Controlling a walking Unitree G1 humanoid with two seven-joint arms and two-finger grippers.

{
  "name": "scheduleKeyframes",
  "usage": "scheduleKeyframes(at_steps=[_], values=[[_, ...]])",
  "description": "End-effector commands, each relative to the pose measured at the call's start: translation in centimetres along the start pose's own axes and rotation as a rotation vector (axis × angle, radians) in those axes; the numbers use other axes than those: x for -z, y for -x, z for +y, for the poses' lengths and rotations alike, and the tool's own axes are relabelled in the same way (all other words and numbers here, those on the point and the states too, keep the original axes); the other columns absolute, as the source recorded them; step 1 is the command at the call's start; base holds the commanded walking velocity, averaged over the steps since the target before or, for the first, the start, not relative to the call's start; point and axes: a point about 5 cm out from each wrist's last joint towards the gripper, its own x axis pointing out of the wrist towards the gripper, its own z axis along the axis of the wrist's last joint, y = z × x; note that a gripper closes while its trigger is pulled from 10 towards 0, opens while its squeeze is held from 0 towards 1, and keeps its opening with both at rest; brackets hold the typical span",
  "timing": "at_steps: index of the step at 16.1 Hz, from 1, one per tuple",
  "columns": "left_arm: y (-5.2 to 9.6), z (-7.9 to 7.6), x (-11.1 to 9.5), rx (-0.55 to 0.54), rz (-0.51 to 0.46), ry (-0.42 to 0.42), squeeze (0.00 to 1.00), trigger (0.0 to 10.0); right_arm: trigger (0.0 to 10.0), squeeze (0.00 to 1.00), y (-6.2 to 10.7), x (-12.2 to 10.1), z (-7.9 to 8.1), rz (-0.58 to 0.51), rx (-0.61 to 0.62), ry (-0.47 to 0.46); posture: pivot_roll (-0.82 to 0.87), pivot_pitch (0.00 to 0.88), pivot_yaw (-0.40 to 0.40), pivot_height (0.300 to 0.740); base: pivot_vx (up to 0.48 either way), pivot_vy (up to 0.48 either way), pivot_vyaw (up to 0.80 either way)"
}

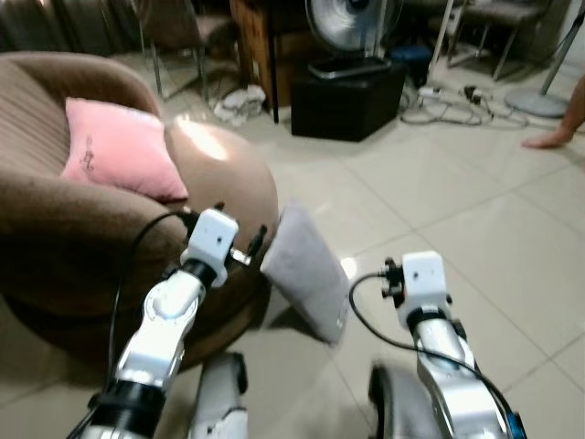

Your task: Move the pillow to the sofa from floor

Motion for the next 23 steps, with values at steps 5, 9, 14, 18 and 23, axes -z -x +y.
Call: scheduleKeyframes(at_steps=[5, 9, 14, 18, 23], values=[[-0.6, -0.4, -0.8, 0.024, -0.029, -0.003, 0.0, 10.0, 10.0, 0.0, 0.0, 0.2, -0.9, 0.003, 0.023, -0.001, -0.05, 0.0, 0.076, 0.568, 0.374, 0.0, -0.62], [-0.6, -0.3, -0.8, 0.017, -0.026, -0.005, 0.0, 10.0, 10.0, 0.0, 0.0, 0.1, -0.7, 0.0, 0.006, 0.012, -0.05, 0.0, 0.076, 0.568, 0.371, 0.0, 0.0], [-0.5, -0.2, -0.7, 0.011, -0.02, -0.008, 0.0, 10.0, 10.0, 0.0, 0.2, -0.1, 0.3, -0.018, -0.079, 0.089, -0.05, 0.0, 0.077, 0.568, 0.356, 0.0, 0.32], [-0.3, 0.1, -0.1, -0.002, 0.019, -0.013, 0.0, 10.0, 10.0, 0.0, 0.3, 0.0, 0.1, -0.005, -0.062, 0.032, -0.05, 0.0, 0.077, 0.568, 0.068, 0.0, 0.2], [-0.4, 0.2, 0.5, 0.015, 0.048, -0.028, 0.0, 10.0, 10.0, 0.0, 0.1, 0.4, 0.0, 0.013, -0.077, 0.046, -0.06, 0.0, 0.084, 0.568, 0.0, 0.0, 0.0]])
